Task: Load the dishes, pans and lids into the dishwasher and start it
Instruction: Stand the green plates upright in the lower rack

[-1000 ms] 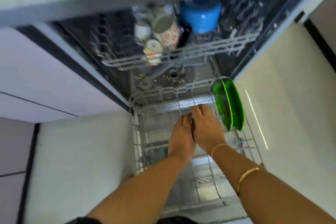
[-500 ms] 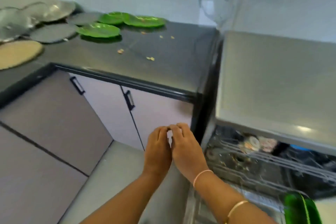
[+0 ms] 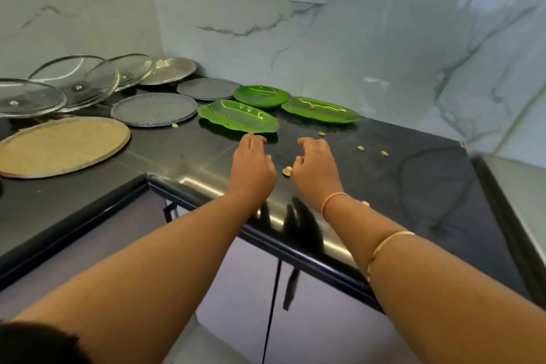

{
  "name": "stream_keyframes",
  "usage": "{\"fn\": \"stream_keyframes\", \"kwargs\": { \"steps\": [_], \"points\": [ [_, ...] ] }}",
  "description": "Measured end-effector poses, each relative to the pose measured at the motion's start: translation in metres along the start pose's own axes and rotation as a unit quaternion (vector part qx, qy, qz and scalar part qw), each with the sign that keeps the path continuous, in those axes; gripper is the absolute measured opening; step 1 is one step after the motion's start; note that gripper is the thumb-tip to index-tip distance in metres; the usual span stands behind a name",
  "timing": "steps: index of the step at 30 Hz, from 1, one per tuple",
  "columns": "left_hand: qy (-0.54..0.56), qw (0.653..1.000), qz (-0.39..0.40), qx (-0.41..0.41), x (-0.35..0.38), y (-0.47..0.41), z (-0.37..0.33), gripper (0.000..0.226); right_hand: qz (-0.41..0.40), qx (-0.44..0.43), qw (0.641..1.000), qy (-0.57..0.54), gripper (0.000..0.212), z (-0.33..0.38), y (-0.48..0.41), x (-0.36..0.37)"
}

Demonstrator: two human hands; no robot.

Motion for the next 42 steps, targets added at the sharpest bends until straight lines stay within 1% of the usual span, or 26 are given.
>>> {"fn": "stream_keyframes", "kwargs": {
  "steps": [4,5,6,9,12,15,17,19,21,22,26,28,31,32,35,37,38,39,40,42],
  "points": [
    [-0.016,0.995,0.084,-0.048,0.025,-0.05,0.028,0.05,0.056,0.036,0.994,0.086,0.038,-0.014,-0.053,0.02],
    [-0.015,0.994,0.095,-0.059,0.029,-0.058,0.033,0.053,0.068,0.047,0.992,0.099,0.037,-0.018,-0.064,0.024],
    [-0.009,0.993,0.093,-0.069,0.031,-0.064,0.038,0.055,0.077,0.056,0.989,0.11,0.036,-0.022,-0.073,0.027],
    [0.023,0.994,0.055,-0.093,0.031,-0.082,0.048,0.056,0.09,0.072,0.983,0.143,0.036,-0.031,-0.095,0.029],
    [0.026,0.993,0.045,-0.106,0.038,-0.1,0.05,0.056,0.098,0.096,0.976,0.169,0.038,-0.036,-0.117,0.029],
    [-0.015,0.993,0.046,-0.104,0.05,-0.114,0.048,0.054,0.101,0.122,0.967,0.198,0.035,-0.04,-0.138,0.029],
    [-0.069,0.991,0.042,-0.109,0.059,-0.122,0.047,0.05,0.106,0.128,0.962,0.216,0.036,-0.043,-0.154,0.028],
    [-0.128,0.986,0.029,-0.106,0.067,-0.123,0.046,0.038,0.11,0.136,0.958,0.226,0.039,-0.048,-0.168,0.026],
    [-0.152,0.983,0.02,-0.102,0.071,-0.125,0.045,0.024,0.103,0.166,0.958,0.211,0.046,-0.055,-0.182,0.023],
    [-0.156,0.982,0.02,-0.102,0.072,-0.126,0.045,0.021,0.104,0.178,0.956,0.208,0.053,-0.058,-0.188,0.022],
    [-0.164,0.98,0.032,-0.108,0.074,-0.127,0.048,0.021,0.179,0.206,0.925,0.263,0.091,-0.062,-0.207,0.015],
    [-0.169,0.978,0.04,-0.117,0.074,-0.127,0.047,0.021,0.204,0.216,0.912,0.285,0.097,-0.064,-0.216,0.016],
    [-0.18,0.972,0.06,-0.138,0.072,-0.127,0.044,0.023,0.208,0.197,0.906,0.311,0.089,-0.066,-0.222,0.017],
    [-0.188,0.969,0.065,-0.145,0.071,-0.127,0.042,0.022,0.202,0.188,0.912,0.302,0.084,-0.065,-0.222,0.015],
    [-0.225,0.962,0.072,-0.139,0.07,-0.126,0.04,0.019,0.187,0.198,0.944,0.185,0.059,-0.063,-0.223,0.004],
    [-0.248,0.96,0.076,-0.104,0.071,-0.126,0.042,0.021,0.215,0.23,0.948,0.041,0.039,-0.069,-0.229,-0.002],
    [-0.251,0.961,0.079,-0.089,0.072,-0.127,0.044,0.023,0.193,0.237,0.951,-0.036,0.035,-0.073,-0.234,-0.004],
    [-0.25,0.961,0.082,-0.079,0.072,-0.128,0.045,0.027,0.143,0.235,0.959,-0.068,0.032,-0.076,-0.239,-0.01],
    [-0.248,0.961,0.091,-0.077,0.071,-0.129,0.045,0.03,0.094,0.224,0.969,-0.045,0.032,-0.081,-0.246,-0.017],
    [-0.243,0.961,0.109,-0.077,0.069,-0.13,0.044,0.036,0.016,0.203,0.977,0.061,0.034,-0.095,-0.258,-0.033]
  ]
}}
Point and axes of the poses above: each hand's wrist, its own y-axis away from the middle knuckle, its own x-axis out of the palm, z = x × y, the point moved 1 cm from there along -y, towards the middle knuckle, and after that the axes turned 5 degrees about z, right-handed, at the moved point
